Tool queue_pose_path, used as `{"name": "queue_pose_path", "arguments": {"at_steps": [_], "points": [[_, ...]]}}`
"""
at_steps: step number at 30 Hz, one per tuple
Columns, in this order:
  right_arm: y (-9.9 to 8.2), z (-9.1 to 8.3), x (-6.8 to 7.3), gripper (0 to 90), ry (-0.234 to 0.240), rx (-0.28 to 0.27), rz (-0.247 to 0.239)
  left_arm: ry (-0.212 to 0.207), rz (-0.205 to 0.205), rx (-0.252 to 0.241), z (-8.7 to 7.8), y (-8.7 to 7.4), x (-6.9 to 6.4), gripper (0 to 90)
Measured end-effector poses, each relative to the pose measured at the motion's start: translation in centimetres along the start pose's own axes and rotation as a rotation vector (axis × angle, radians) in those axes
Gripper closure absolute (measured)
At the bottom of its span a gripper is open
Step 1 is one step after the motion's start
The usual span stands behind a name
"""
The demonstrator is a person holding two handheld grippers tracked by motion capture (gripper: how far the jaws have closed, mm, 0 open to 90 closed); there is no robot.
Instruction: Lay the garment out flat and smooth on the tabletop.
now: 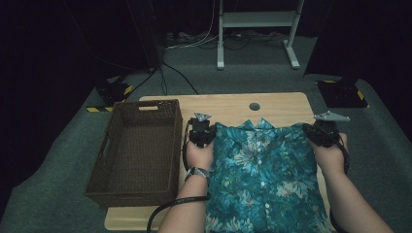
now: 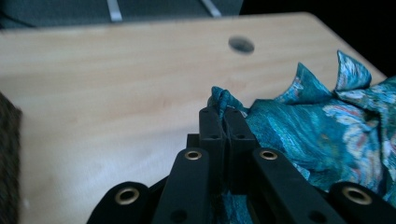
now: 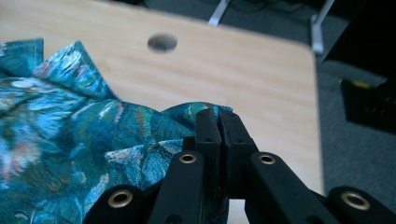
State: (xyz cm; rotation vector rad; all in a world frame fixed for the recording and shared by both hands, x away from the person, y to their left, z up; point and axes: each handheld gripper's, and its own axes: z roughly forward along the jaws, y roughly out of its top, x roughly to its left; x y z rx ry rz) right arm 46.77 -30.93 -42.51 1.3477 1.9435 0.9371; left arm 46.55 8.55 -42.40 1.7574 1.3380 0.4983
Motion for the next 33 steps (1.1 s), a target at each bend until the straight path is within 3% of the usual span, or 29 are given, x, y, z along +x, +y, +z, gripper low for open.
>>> {"name": "queue_pose_path", "arguments": {"at_steps": [1,8,12,16,23,33], "points": [[1.1,-0.5,-0.2,86.9,-0.007,-0.024,0.0,0.004,0.004,-0.022,-0.5,1.2,0.1,87.9],[4.2,-1.8,-0.4,86.9,-0.039,-0.098,-0.003,0.023,0.011,-0.106,-2.0,5.0,0.0,87.9],[5.3,-2.2,0.0,86.9,-0.039,-0.12,-0.016,0.008,0.008,-0.121,-2.2,5.6,-0.3,87.7],[4.0,-2.1,0.6,86.9,-0.032,-0.111,-0.023,0.011,0.002,-0.088,-1.9,3.5,0.0,87.7],[-0.4,-2.5,1.7,86.8,0.0,-0.085,-0.016,-0.005,-0.004,-0.022,-1.4,-1.4,0.1,87.6],[-5.7,-4.4,3.5,86.7,0.044,-0.068,-0.02,-0.04,0.01,0.015,-2.9,-7.6,-0.9,87.2]]}}
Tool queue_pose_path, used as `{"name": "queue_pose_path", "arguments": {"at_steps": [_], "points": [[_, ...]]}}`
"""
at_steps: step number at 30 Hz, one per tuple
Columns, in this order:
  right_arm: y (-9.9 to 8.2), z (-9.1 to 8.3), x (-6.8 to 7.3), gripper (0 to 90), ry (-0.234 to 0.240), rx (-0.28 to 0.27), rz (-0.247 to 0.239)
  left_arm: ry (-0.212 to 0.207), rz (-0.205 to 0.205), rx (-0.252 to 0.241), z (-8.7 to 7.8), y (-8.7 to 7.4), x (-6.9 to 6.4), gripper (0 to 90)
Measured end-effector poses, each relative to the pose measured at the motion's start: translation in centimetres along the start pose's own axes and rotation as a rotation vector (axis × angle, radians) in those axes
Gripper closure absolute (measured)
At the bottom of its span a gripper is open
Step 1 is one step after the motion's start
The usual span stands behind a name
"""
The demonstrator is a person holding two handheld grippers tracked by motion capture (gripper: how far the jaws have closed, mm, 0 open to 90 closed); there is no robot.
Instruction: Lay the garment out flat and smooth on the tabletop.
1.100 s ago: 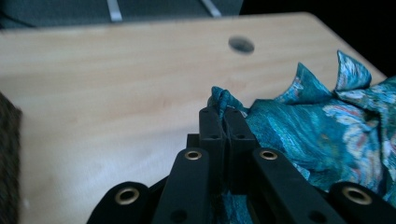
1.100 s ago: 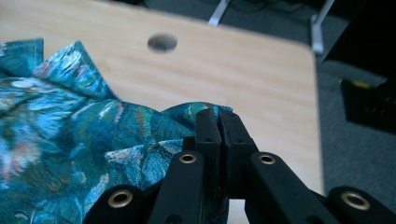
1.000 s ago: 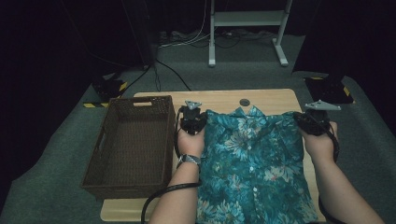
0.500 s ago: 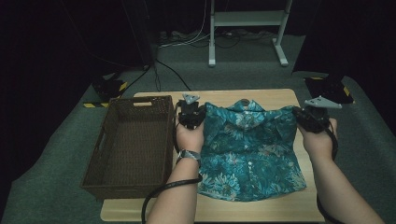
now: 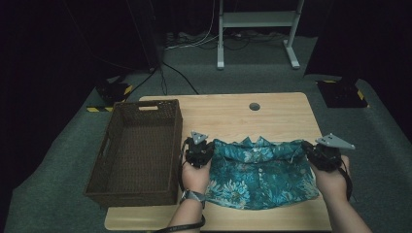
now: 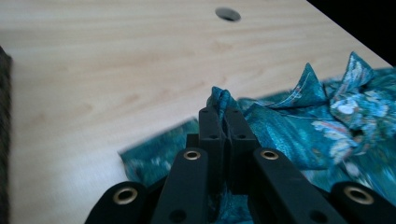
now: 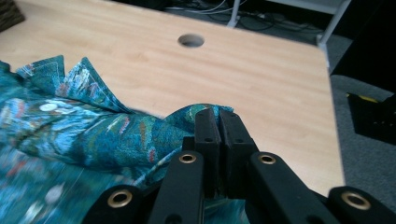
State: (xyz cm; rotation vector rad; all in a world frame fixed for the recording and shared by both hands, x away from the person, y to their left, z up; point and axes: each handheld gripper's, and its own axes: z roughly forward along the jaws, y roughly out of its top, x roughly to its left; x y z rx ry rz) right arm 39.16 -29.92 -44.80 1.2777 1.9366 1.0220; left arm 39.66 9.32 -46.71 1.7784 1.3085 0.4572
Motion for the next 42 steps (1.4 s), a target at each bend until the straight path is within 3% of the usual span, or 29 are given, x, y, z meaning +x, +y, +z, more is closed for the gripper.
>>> {"name": "queue_pose_path", "arguments": {"at_steps": [3,6,9,21,31,38,42], "points": [[-1.8,-0.5,0.4,86.7,0.014,0.006,0.011,0.001,0.031,0.023,-0.1,-1.9,-0.5,87.2],[-3.7,-0.8,0.6,86.7,0.015,0.037,0.012,-0.013,0.009,0.036,-0.3,-3.4,-0.5,87.2],[-5.3,-1.0,0.7,86.6,0.012,0.067,0.019,-0.012,0.021,0.056,-0.2,-4.6,-0.7,87.1],[-9.4,-0.4,0.7,86.0,0.001,0.164,0.023,0.016,0.046,0.141,1.0,-7.4,-0.5,86.1],[-9.4,0.6,0.5,82.6,0.018,0.196,0.018,0.014,0.054,0.132,1.8,-7.2,-0.1,85.1],[-8.9,1.5,0.0,82.5,0.014,0.194,0.012,-0.006,0.004,0.102,2.6,-6.9,0.5,84.5],[-8.9,1.7,-0.3,82.3,0.022,0.183,0.021,-0.012,0.0,0.092,2.7,-7.0,0.5,83.7]]}}
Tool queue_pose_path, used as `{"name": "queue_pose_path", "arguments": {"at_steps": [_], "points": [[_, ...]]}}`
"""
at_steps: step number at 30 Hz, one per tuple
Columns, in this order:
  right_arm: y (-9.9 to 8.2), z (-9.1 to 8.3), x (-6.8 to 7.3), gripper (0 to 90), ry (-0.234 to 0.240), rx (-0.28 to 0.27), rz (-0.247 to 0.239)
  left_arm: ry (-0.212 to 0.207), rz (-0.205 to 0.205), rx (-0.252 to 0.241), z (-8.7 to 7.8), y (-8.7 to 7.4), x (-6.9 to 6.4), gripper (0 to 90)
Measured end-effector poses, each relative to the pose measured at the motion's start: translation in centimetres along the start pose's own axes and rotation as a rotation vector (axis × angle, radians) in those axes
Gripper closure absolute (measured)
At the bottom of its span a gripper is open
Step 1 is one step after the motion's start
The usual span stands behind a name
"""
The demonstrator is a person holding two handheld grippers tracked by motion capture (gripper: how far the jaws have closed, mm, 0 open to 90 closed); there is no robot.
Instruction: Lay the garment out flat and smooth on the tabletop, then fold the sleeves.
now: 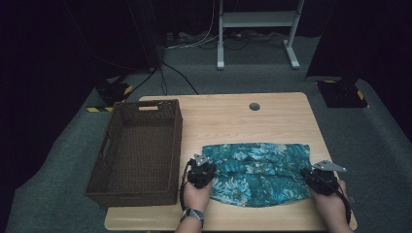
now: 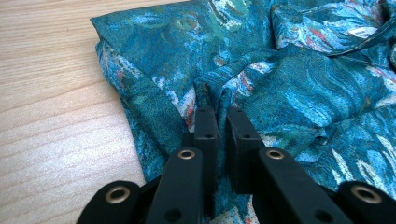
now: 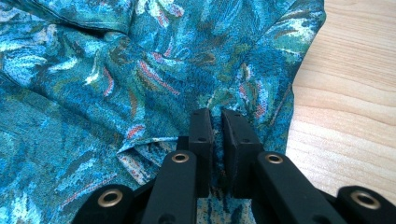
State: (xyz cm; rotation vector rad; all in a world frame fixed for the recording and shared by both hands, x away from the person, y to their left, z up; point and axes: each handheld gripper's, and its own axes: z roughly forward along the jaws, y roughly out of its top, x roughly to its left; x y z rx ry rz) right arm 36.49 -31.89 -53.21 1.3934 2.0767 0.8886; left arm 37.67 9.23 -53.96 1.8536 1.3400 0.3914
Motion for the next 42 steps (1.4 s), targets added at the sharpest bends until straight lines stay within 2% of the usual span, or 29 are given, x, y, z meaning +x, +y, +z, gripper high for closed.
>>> {"name": "queue_pose_path", "arguments": {"at_steps": [3,7,11,14,16,20,24,27,30,33,42], "points": [[-0.1,0.0,-0.2,81.4,0.01,-0.008,0.013,-0.005,0.001,-0.001,0.0,0.0,0.0,82.4],[-0.2,-0.2,-0.4,78.9,0.018,-0.02,0.031,0.002,0.006,0.011,-0.1,0.1,-0.4,76.2],[0.0,-0.6,-0.3,74.4,0.014,-0.039,0.028,0.017,-0.015,0.014,-0.4,0.6,-0.6,59.5],[0.2,-0.9,-0.3,65.3,0.004,-0.06,0.031,0.021,-0.044,-0.002,-0.7,1.2,-0.6,50.2],[0.2,-1.1,-0.3,60.3,-0.004,-0.069,0.034,0.028,-0.038,-0.011,-1.0,1.7,-0.7,45.0],[0.5,-1.3,-0.3,52.1,-0.009,-0.084,0.045,0.026,-0.025,-0.03,-1.3,2.7,-1.2,40.3],[0.7,-1.4,0.0,52.0,0.002,-0.095,0.039,0.027,0.005,-0.035,-1.3,3.4,-1.9,35.8],[0.8,-1.5,0.3,51.1,0.004,-0.1,0.03,0.019,0.017,-0.032,-1.1,3.9,-2.3,34.5],[0.9,-1.6,0.5,51.1,0.009,-0.108,0.029,-0.005,0.021,-0.031,-0.8,4.5,-2.8,41.0],[1.0,-1.6,0.7,51.2,0.011,-0.109,0.013,-0.014,0.037,-0.03,-0.5,5.1,-3.4,41.3],[1.1,-1.4,0.9,51.6,0.022,-0.108,0.007,-0.04,0.058,-0.014,1.1,6.0,-5.4,42.0]]}}
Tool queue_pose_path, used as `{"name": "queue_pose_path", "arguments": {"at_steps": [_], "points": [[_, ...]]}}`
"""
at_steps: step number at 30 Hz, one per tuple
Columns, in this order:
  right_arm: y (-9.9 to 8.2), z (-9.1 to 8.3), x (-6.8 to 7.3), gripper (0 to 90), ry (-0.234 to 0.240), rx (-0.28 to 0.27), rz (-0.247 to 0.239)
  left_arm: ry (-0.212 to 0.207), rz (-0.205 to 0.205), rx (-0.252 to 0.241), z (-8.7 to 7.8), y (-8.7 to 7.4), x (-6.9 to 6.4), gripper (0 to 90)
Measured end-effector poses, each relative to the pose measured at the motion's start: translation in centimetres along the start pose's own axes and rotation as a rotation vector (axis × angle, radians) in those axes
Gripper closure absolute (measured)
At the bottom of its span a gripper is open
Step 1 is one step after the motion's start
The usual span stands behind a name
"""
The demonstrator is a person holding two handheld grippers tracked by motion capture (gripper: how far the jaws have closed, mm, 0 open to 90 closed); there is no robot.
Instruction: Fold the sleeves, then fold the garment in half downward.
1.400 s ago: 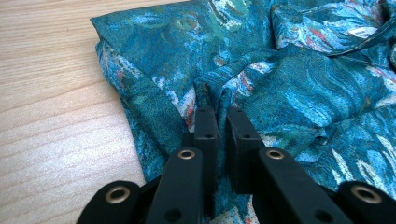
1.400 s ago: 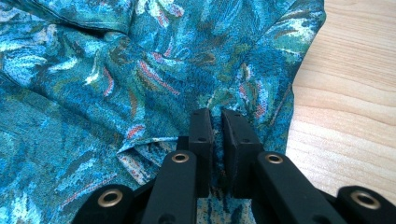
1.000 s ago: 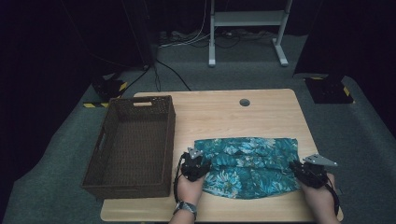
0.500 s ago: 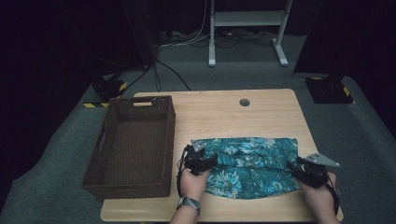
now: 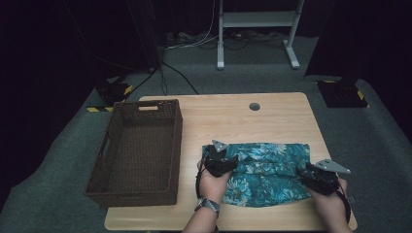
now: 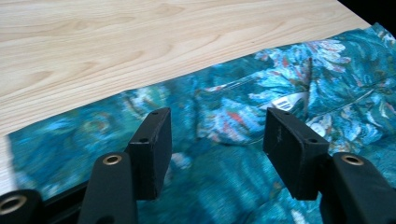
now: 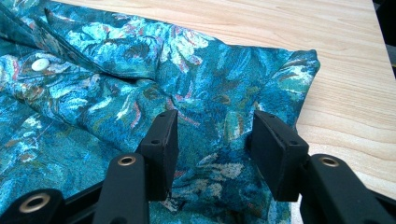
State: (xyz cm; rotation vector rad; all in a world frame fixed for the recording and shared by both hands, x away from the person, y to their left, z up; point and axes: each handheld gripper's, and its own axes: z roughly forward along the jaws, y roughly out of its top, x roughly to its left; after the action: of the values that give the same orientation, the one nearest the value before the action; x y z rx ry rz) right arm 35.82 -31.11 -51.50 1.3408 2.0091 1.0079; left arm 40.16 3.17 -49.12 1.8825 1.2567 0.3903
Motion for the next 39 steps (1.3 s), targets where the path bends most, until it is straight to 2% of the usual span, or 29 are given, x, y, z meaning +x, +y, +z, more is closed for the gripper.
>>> {"name": "queue_pose_path", "arguments": {"at_steps": [6,9,13,14,18,23,25,27,29,36,39], "points": [[-0.2,-0.1,-0.2,52.0,0.004,-0.002,-0.002,-0.016,0.016,0.018,1.6,0.7,-1.0,43.2],[-0.1,-0.3,-0.4,52.3,0.007,-0.006,0.013,-0.006,0.02,0.041,2.7,1.1,-1.0,44.3],[-0.1,-0.4,-0.5,52.8,0.01,-0.012,0.005,0.006,0.023,0.066,3.6,1.2,-1.0,46.5],[0.0,-0.4,-0.5,52.9,0.009,-0.013,0.008,0.016,0.027,0.085,4.1,1.1,-1.0,46.7],[-0.2,-0.3,-0.6,53.0,0.016,-0.009,0.012,0.025,0.031,0.104,4.8,0.7,-0.8,45.7],[-0.4,-0.2,-0.4,52.6,0.028,-0.004,0.002,0.039,0.028,0.115,5.3,-0.2,-0.4,40.9],[-0.4,-0.2,-0.2,52.6,0.031,-0.005,0.005,0.032,0.028,0.111,5.5,-0.6,-0.3,40.7],[-0.2,-0.2,0.0,52.6,0.035,-0.006,-0.001,0.036,0.046,0.105,5.5,-0.7,-0.3,42.0],[-0.1,-0.2,0.3,52.5,0.045,-0.008,0.005,0.032,0.058,0.11,5.5,-0.6,-0.5,46.9],[0.7,0.4,1.8,52.9,0.069,-0.009,0.003,0.044,0.064,0.093,5.4,-0.9,-0.8,58.0],[1.4,0.8,2.5,53.6,0.074,0.002,-0.02,0.043,0.075,0.093,5.3,-1.0,-0.8,62.7]]}}
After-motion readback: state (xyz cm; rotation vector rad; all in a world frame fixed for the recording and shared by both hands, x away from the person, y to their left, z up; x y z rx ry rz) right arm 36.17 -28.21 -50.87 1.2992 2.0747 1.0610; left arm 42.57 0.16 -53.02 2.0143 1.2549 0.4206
